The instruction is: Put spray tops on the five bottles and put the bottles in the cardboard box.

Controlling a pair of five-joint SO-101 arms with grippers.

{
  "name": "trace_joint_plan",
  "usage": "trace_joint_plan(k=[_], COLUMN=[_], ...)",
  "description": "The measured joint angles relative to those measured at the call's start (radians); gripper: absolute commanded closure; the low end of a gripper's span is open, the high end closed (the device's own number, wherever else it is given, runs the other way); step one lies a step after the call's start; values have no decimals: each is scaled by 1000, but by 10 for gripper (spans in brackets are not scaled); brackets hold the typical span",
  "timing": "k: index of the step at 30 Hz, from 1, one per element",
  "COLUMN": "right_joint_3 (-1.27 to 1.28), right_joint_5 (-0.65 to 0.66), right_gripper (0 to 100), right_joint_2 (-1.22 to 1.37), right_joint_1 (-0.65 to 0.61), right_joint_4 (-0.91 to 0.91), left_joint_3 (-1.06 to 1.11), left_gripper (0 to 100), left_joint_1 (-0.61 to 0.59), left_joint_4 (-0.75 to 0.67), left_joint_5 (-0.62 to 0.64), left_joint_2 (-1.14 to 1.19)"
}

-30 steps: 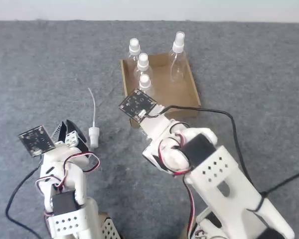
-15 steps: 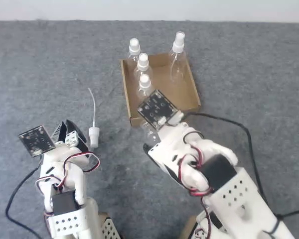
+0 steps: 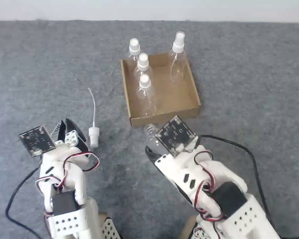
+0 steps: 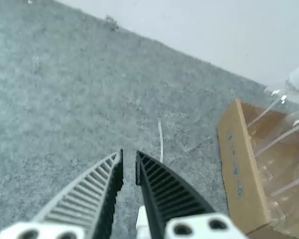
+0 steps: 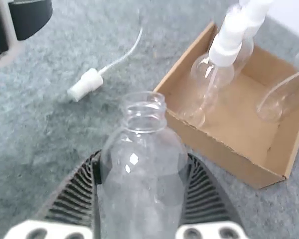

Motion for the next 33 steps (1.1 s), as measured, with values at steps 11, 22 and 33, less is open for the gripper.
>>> trace_joint_plan(k=[11, 22, 33], right_joint_3=[213, 284, 292], right_joint_5=[-2, -6, -6], right_gripper=[991, 992, 992], right_joint_2=[-281, -460, -460], right_joint_1=[74, 206, 206], right_joint_4=[-97, -137, -140], left_joint_3=[-23, -212, -324], left_gripper=[959, 957, 956], left_joint_1=[0, 0, 91], left_joint_4=[-66, 64, 221], left_joint_5=[-15, -163, -215], left_joint_2=[0, 0, 0])
